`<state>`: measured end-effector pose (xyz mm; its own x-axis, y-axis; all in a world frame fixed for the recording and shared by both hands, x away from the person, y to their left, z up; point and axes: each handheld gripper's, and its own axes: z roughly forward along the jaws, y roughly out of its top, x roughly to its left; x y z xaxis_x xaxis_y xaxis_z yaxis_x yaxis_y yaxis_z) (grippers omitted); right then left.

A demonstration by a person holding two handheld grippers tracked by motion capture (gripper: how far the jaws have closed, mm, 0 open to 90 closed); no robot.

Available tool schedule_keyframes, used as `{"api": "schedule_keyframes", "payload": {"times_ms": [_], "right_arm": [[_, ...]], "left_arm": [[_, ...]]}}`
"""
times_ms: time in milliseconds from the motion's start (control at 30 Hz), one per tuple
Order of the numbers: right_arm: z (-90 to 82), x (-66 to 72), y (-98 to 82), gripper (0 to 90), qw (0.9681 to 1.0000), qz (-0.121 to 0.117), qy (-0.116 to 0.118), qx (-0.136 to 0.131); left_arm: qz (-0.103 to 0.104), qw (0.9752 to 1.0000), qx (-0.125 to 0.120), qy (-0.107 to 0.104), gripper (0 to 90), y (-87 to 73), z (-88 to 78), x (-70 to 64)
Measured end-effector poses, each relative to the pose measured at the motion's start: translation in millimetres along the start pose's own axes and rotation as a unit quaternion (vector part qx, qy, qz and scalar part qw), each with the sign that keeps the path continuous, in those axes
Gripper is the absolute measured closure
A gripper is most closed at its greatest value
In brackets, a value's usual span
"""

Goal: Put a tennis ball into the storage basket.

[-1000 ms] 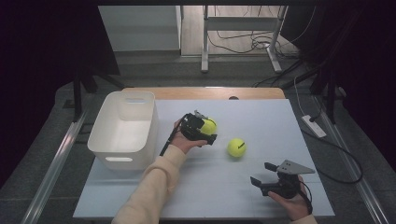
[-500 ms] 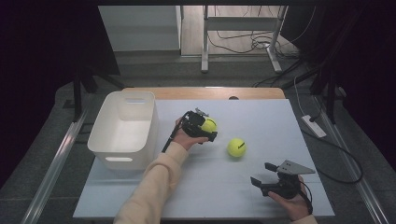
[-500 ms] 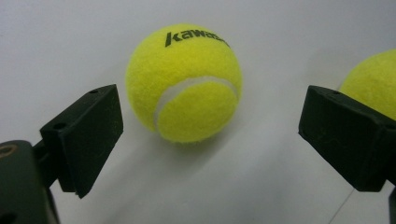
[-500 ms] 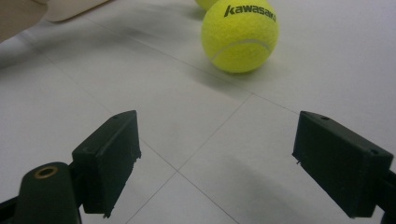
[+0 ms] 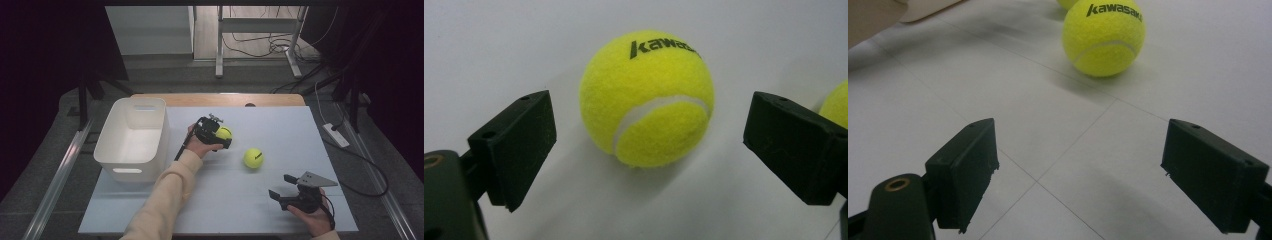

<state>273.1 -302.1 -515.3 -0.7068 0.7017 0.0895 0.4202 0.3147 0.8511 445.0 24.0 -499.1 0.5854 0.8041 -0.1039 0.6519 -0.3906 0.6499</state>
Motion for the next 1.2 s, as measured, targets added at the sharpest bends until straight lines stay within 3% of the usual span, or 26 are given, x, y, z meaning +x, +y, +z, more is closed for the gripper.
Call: {"api": "schedule_keyframes", "payload": {"times_ms": [867, 1033, 1200], "right_arm": [[0.1, -1.5, -0.9, 14.5, 1.0000, 0.001, -0.003, 0.002], [0.2, -1.5, -1.0, 14.5, 1.0000, 0.000, -0.003, 0.003], [0.2, -1.5, -1.0, 14.5, 1.0000, -0.001, -0.004, 0.003]], "left_arm": [[-0.018, 0.9997, 0.013, -0.010, 6.7, 8.7, 22.9, 4.6], [-0.018, 0.9997, 0.017, -0.010, 10.1, 8.4, 24.2, 4.4], [-0.027, 0.9995, 0.015, -0.008, 21.1, 8.5, 23.8, 4.8]]}}
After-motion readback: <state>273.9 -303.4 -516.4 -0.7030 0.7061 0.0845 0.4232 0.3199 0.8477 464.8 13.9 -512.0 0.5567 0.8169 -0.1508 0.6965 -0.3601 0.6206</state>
